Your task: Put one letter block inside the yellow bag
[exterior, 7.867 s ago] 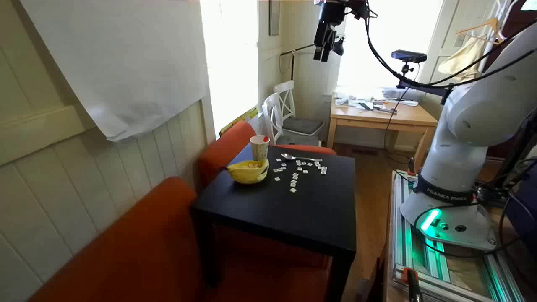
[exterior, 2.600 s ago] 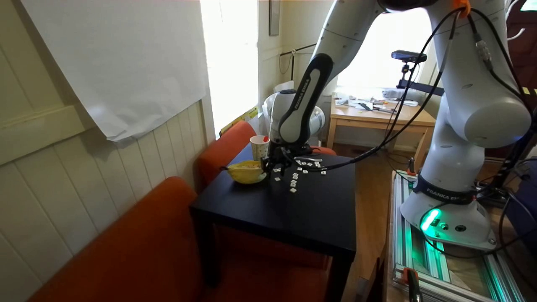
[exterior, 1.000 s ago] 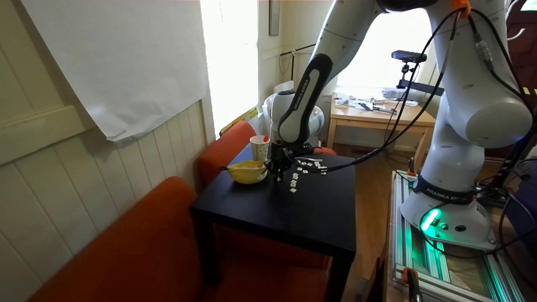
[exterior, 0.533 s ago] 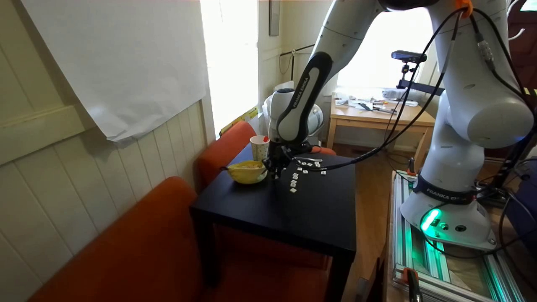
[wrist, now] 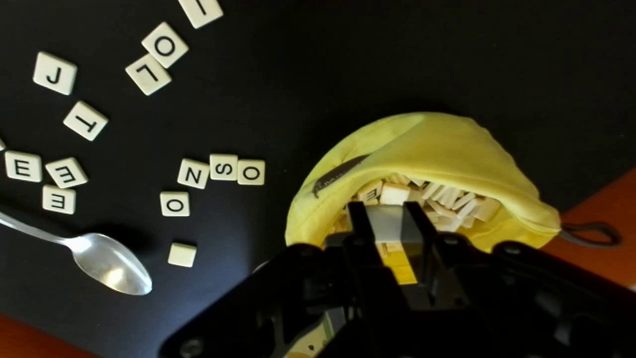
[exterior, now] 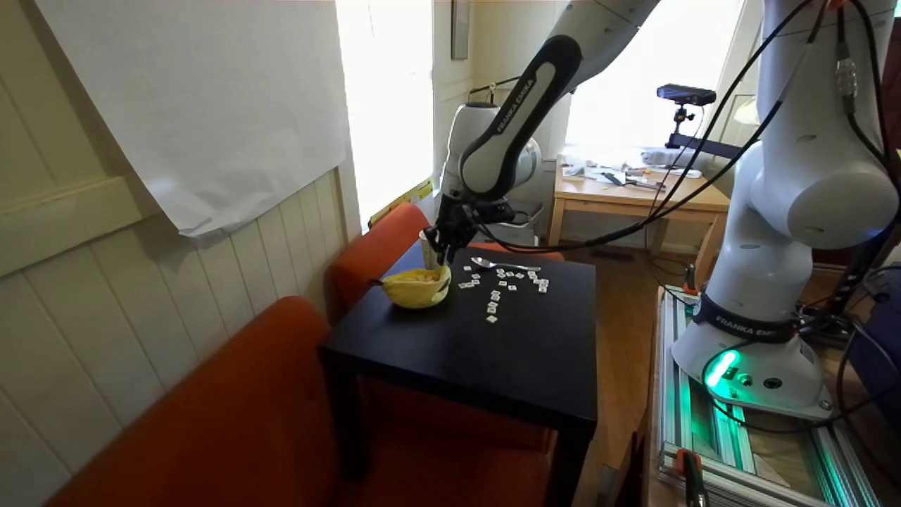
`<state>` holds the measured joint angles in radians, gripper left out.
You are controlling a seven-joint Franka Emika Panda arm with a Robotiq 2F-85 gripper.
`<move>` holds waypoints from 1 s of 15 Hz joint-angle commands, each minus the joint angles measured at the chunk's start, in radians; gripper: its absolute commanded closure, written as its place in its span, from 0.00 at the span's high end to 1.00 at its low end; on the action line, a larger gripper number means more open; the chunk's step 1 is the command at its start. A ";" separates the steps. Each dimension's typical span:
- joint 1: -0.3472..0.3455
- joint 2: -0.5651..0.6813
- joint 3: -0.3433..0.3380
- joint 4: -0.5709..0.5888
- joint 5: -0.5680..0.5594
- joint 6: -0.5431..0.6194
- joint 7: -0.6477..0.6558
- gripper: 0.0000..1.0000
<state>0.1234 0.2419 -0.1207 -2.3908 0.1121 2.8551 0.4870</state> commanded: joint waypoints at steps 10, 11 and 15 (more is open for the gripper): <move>0.084 0.203 -0.038 0.028 -0.012 0.397 0.012 0.05; 0.110 0.225 -0.064 0.030 -0.010 0.440 0.008 0.05; 0.093 0.252 -0.022 0.031 0.098 0.514 -0.082 0.47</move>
<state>0.2189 0.4672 -0.1637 -2.3799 0.1431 3.3170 0.4644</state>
